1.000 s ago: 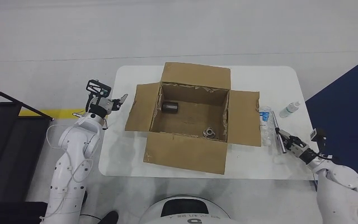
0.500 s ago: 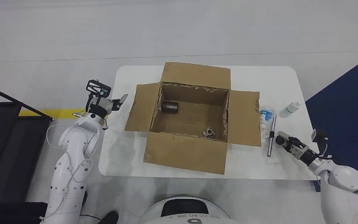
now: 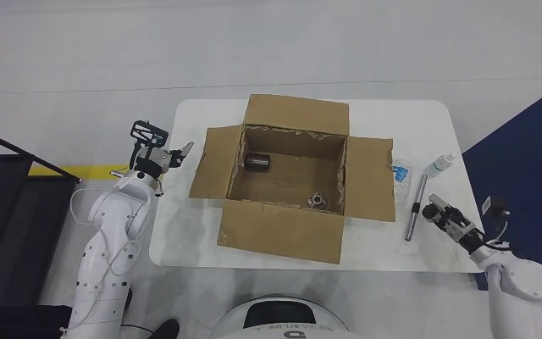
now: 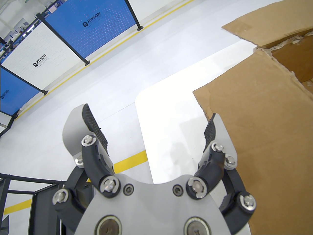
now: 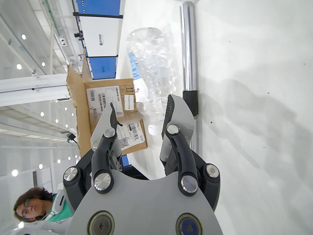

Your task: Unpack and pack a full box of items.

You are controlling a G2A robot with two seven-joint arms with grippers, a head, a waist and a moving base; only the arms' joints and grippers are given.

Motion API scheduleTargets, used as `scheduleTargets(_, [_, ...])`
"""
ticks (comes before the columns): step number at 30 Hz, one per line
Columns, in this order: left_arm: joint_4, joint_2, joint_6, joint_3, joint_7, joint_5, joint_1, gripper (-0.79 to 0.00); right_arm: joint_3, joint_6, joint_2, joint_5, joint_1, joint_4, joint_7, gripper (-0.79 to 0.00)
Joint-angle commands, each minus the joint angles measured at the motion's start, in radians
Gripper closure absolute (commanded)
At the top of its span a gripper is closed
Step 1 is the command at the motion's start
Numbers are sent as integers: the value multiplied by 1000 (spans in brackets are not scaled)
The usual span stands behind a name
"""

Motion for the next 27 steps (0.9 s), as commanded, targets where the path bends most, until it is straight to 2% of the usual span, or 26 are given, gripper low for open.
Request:
scheduleTargets(1, [0,0,0,0,0,0,0,-785,4,-105,-6,30,-30,1,-27,-382])
scheduleTargets(4, [0,0,0,0,0,0,0,-785,-2,-193,-12,54,-51,0,-62,-391])
scheduleTargets(5, [0,0,0,0,0,0,0,-785,-5,-223,-13,58,-55,0,-63,-422])
scheduleTargets(6, [0,0,0,0,0,0,0,-785,-7,-247,-14,63,-58,3,-65,-517])
scheduleTargets(7, [0,0,0,0,0,0,0,-785,-10,-265,-14,67,-60,4,-58,-739])
scheduleTargets(8, [0,0,0,0,0,0,0,-785,-15,-276,-14,67,-61,4,-47,-785])
scheduleTargets(20, [0,0,0,0,0,0,0,-785,-15,-276,-14,67,-61,4,-47,-785])
scheduleTargets(23, [0,0,0,0,0,0,0,-785,-33,-237,-16,85,-45,-11,-63,-785])
scheduleTargets(27, [0,0,0,0,0,0,0,-785,19,-348,-21,162,-93,-72,-118,-785])
